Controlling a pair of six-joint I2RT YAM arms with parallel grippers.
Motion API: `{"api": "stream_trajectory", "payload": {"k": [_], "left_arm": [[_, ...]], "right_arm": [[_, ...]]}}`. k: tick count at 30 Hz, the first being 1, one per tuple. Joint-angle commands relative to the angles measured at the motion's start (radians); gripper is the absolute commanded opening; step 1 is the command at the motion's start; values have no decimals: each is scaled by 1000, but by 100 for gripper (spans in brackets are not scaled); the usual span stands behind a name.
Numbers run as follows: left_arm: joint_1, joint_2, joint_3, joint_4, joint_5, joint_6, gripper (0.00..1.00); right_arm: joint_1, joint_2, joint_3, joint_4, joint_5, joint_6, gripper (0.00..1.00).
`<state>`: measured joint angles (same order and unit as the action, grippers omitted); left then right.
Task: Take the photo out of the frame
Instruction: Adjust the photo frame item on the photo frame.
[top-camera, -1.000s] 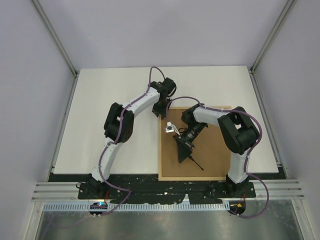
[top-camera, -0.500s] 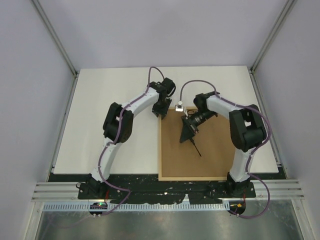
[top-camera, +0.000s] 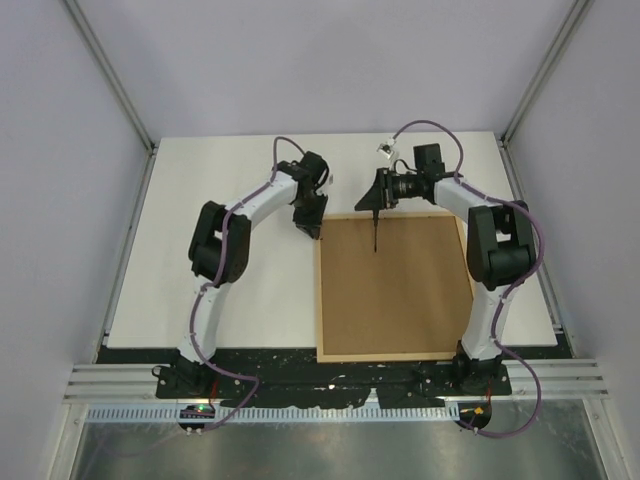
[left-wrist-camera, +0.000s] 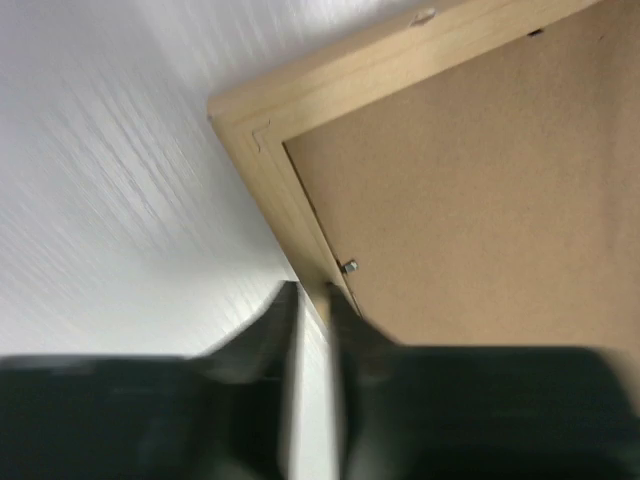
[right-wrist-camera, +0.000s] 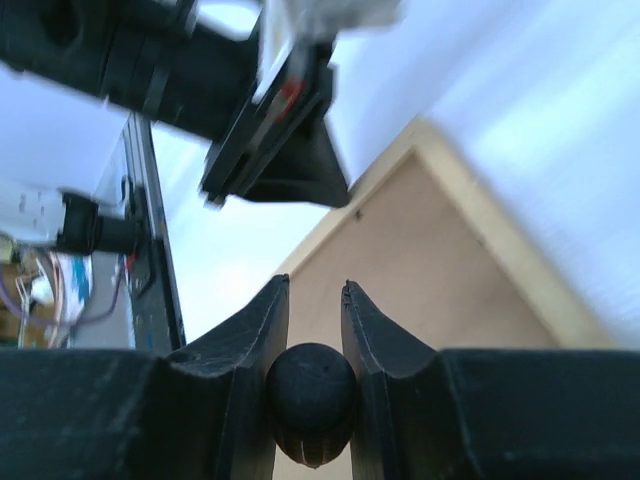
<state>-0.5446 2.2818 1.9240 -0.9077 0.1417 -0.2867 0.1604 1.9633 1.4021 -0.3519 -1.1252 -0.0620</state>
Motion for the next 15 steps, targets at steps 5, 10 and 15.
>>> {"api": "stream_trajectory", "payload": {"k": [5, 10, 15], "left_arm": [[51, -99, -111, 99, 246, -34, 0], [77, -153, -181, 191, 384, -68, 0], [94, -150, -136, 210, 565, -77, 2]], "right_arm": [[11, 254, 50, 908, 142, 840, 8], [22, 361, 141, 1008, 251, 967, 8], [51, 394, 182, 1010, 265, 1013, 8]]}}
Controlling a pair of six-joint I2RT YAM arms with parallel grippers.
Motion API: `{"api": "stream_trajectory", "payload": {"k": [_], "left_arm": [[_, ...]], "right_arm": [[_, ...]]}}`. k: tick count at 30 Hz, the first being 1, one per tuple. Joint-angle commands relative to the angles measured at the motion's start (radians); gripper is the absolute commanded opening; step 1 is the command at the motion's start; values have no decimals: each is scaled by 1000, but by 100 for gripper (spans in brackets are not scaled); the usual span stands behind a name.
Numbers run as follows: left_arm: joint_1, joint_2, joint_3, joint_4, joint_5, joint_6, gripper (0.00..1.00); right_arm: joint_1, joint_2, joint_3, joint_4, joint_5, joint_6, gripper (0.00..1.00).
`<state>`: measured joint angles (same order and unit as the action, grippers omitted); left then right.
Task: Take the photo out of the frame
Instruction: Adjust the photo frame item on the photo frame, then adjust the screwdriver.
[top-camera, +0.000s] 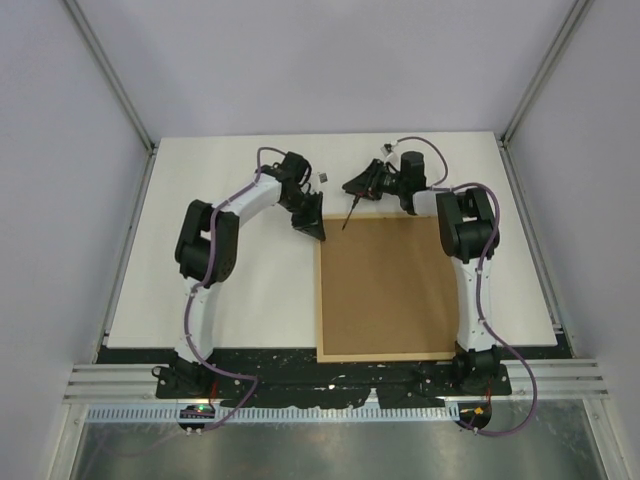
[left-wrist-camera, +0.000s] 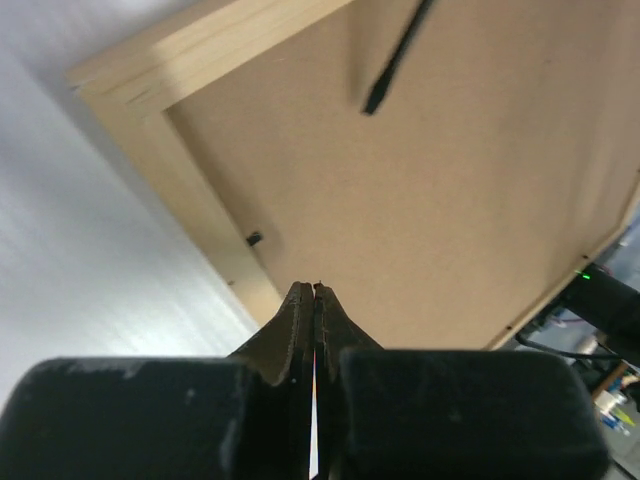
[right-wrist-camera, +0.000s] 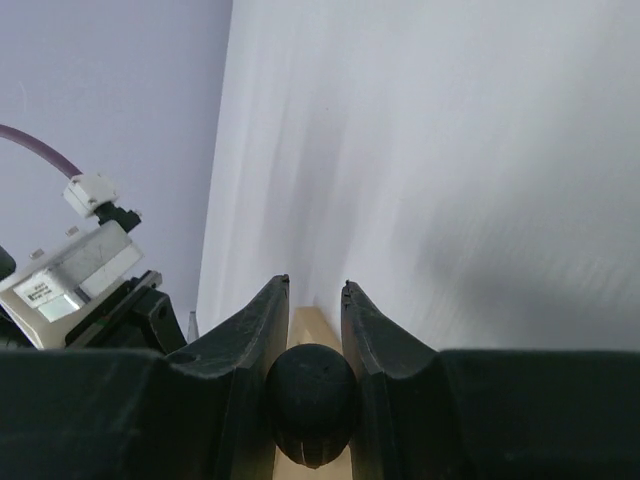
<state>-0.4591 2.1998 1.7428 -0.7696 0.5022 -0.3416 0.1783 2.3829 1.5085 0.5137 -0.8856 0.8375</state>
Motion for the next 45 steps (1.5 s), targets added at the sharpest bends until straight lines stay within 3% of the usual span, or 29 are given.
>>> {"api": "stream_trajectory", "payload": {"k": [1, 4, 7, 11, 16, 21, 27, 33, 45], "left_arm": [[7, -72, 58, 78, 237, -22, 6], [10, -81, 67, 111, 343, -28, 19], [8, -84, 75, 142, 412, -39, 24], [8, -89, 61, 204, 490, -82, 25], [10, -100, 63, 164, 429, -45, 26], [8, -127, 67, 141, 430, -4, 27], [2, -155, 78, 95, 418, 53, 38], [-3, -149, 95, 79, 406, 70, 40], [-62, -72, 146, 127, 518, 19, 41]], "right_arm": [[33, -27, 73, 154, 16, 152, 8], [24, -66, 52, 181, -56, 215, 8], [21, -138, 1, 212, -105, 276, 8], [20, -208, -82, 276, -133, 319, 8], [7, -244, -128, 348, -170, 394, 8], [0, -294, -140, 255, -184, 311, 8], [-23, -292, -145, 287, -226, 379, 8], [-20, -312, -168, 290, -243, 379, 8], [3, -268, -203, 574, -227, 612, 8]]}}
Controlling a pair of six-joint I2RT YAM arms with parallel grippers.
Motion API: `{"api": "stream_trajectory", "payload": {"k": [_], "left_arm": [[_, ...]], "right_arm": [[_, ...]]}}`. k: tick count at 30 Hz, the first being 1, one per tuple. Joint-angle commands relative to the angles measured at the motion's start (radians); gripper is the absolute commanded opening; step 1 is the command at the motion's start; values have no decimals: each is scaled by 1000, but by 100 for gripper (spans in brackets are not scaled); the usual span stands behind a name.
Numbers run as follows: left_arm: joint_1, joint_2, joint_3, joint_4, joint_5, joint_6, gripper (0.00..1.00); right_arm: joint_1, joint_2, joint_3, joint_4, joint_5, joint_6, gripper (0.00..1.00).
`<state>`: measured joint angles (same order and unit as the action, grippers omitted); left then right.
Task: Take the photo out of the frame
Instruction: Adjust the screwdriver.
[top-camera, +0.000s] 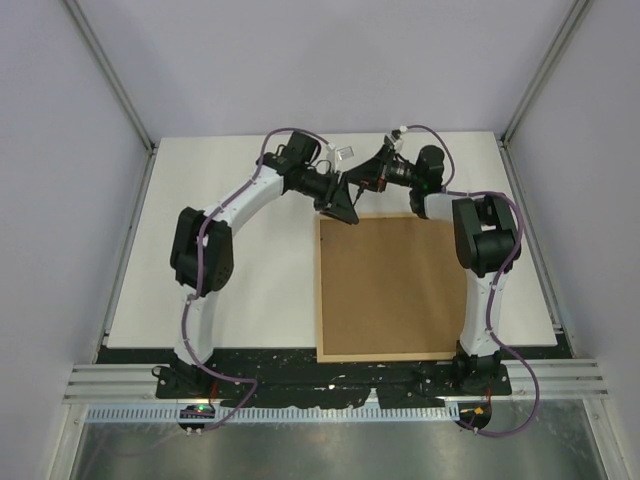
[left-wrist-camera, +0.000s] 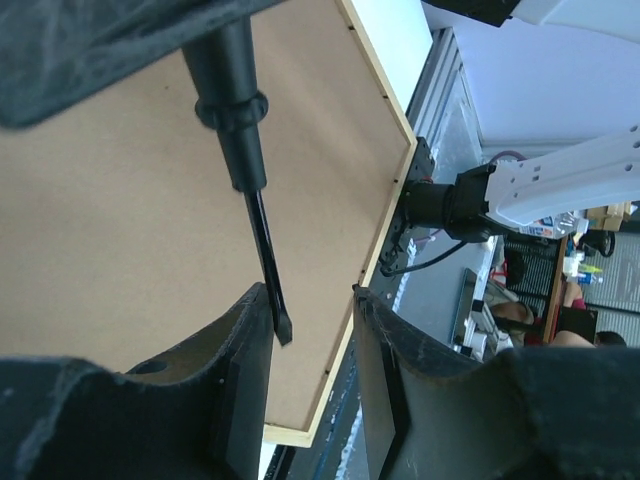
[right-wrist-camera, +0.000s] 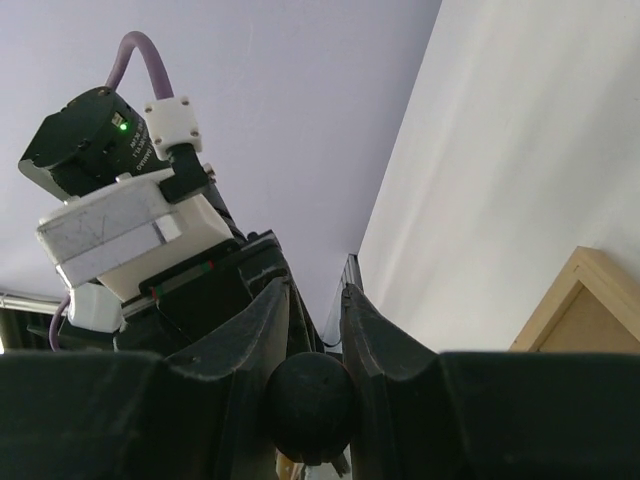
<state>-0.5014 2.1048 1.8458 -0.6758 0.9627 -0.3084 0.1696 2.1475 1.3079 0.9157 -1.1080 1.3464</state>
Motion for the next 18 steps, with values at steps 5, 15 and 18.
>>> {"api": "stream_trajectory", "payload": {"k": [5, 15, 18], "left_arm": [[-25, 34, 36, 28, 53, -12, 36], [-25, -14, 61, -106, 65, 135, 0], [-25, -31, 90, -237, 60, 248, 0]], "right_arm": [[14, -46, -12, 209, -1, 131, 8], [13, -93, 49, -53, -284, -143, 68], [11, -156, 83, -347, -430, -384, 76]]}}
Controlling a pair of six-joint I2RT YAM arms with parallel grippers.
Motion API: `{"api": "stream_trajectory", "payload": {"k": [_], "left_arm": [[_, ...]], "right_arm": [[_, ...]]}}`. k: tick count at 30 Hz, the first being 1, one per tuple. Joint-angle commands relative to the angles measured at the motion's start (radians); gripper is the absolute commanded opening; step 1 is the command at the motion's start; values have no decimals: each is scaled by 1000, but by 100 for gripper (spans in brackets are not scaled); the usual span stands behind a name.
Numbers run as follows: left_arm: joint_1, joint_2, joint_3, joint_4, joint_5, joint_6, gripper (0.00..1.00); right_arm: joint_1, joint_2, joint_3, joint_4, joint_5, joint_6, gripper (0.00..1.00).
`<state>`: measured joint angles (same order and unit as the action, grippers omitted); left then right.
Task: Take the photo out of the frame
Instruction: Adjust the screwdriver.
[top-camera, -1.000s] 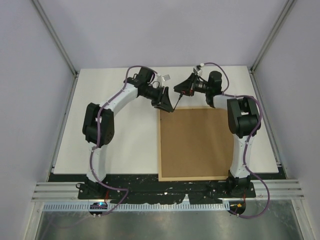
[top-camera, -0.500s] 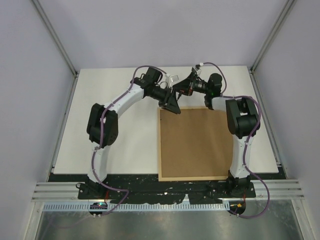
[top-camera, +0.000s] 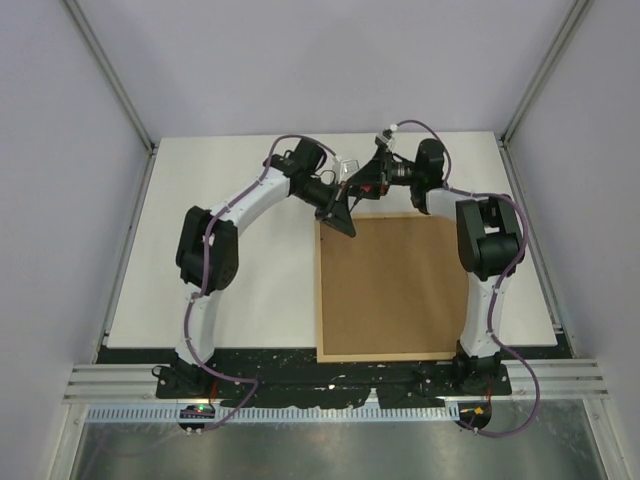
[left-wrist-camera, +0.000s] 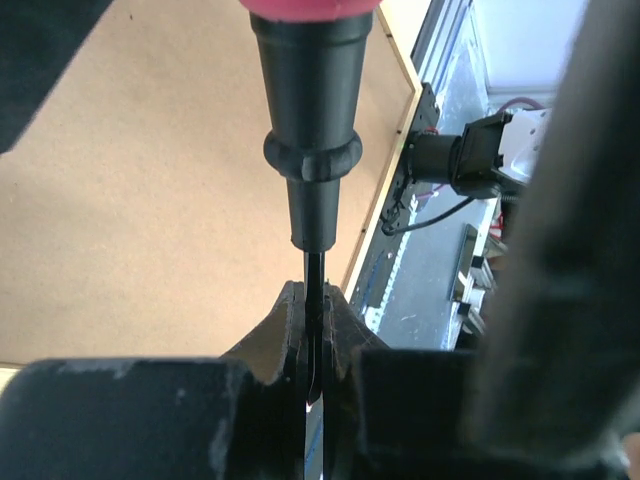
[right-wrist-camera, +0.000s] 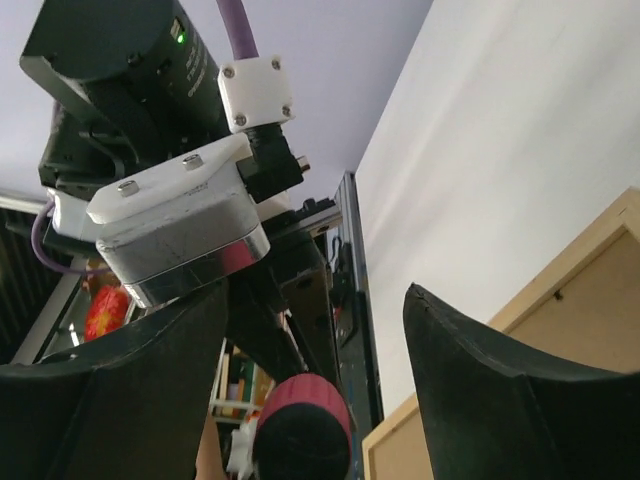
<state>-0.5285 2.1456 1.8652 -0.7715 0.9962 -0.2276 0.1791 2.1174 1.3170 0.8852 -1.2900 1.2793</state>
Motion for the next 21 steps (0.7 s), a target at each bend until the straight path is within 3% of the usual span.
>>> {"api": "stream_trajectory", "payload": {"k": [1, 2, 3, 4, 5, 6, 8, 12, 14, 21], "left_arm": [[2, -72, 75, -179, 31, 203, 0], [2, -70, 86, -216, 39, 253, 0], [2, -67, 97, -273, 41, 289, 0], [-1, -67, 101, -307, 47, 334, 0], [-1, -67, 109, -337, 56, 377, 0], [-2, -70, 114, -366, 61, 405, 0], [-4, -79, 111, -387, 53, 442, 0], [-8, -95, 109, -399, 51, 479, 0], [-10, -101, 112, -407, 53, 494, 0], [-39, -102, 124, -466, 39, 554, 0]], "right_arm": [[2, -154, 85, -520, -259, -489, 76], [5, -165, 134, -810, -264, -588, 79], [6, -175, 174, -963, -256, -843, 81], [14, -175, 251, -1285, -200, -991, 82], [19, -160, 304, -1409, -154, -1205, 82], [34, -146, 382, -1619, -100, -1315, 82], [48, -113, 442, -1795, -77, -1481, 74], [75, -65, 487, -2021, -58, -1673, 57], [83, -54, 484, -2078, -54, -1727, 55], [92, -82, 433, -2089, -81, -1767, 45]]}}
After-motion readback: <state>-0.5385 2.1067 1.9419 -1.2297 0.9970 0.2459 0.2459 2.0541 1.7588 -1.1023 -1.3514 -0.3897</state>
